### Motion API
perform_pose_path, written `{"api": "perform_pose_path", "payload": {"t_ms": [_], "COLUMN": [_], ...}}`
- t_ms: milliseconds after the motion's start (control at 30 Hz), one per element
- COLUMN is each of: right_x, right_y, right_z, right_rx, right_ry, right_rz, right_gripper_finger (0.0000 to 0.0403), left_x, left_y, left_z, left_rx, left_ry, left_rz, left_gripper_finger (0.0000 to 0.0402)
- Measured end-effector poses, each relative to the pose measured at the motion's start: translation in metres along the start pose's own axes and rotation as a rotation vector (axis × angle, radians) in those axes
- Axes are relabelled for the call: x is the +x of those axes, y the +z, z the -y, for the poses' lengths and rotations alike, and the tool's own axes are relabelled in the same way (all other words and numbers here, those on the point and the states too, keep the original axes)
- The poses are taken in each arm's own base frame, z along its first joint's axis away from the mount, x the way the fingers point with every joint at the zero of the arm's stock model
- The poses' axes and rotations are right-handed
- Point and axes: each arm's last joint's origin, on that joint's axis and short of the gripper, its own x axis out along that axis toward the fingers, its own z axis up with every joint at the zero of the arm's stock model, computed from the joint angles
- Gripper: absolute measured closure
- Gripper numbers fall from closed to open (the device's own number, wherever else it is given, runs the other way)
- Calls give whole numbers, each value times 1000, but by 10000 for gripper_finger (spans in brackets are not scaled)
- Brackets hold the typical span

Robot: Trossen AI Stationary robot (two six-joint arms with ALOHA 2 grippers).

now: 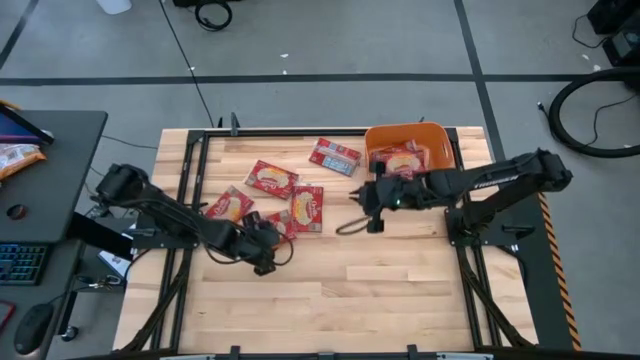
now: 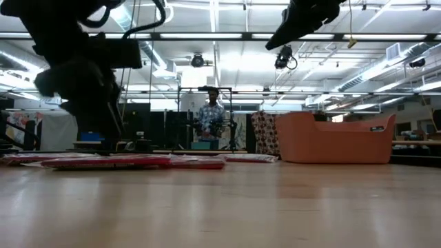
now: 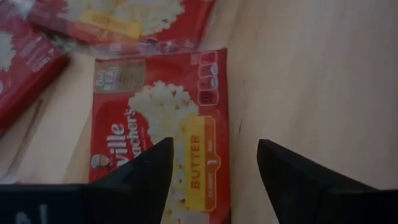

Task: Sort popcorn bags into baskets
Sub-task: Put the red popcorn bag into the orange bin

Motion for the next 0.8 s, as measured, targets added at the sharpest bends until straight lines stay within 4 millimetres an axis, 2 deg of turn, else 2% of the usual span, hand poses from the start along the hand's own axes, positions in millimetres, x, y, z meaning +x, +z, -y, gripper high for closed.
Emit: {"api": "perform_pose_path", "payload": {"t_ms": [233, 600, 700, 800], "right_x": [2, 2, 2, 2], "right_y": [1, 1, 1, 1], "right_z": [-14, -15, -15, -16], "right_rx": [25, 55, 64, 74], "right_ry": [1, -3, -1, 25], "right_rz": [-12, -11, -10, -4], "right_gripper_finger": [355, 355, 355, 355], "left_x": [17, 34, 35, 35], "left_y": [-8, -17, -17, -17], "left_z": [4, 8, 8, 8], "left_rx": [123, 163, 148, 135], "left_ry": [62, 120, 122, 110], "left_rz": [-44, -99, -99, -108], "left_gripper_finger": [167, 175, 201, 249]}}
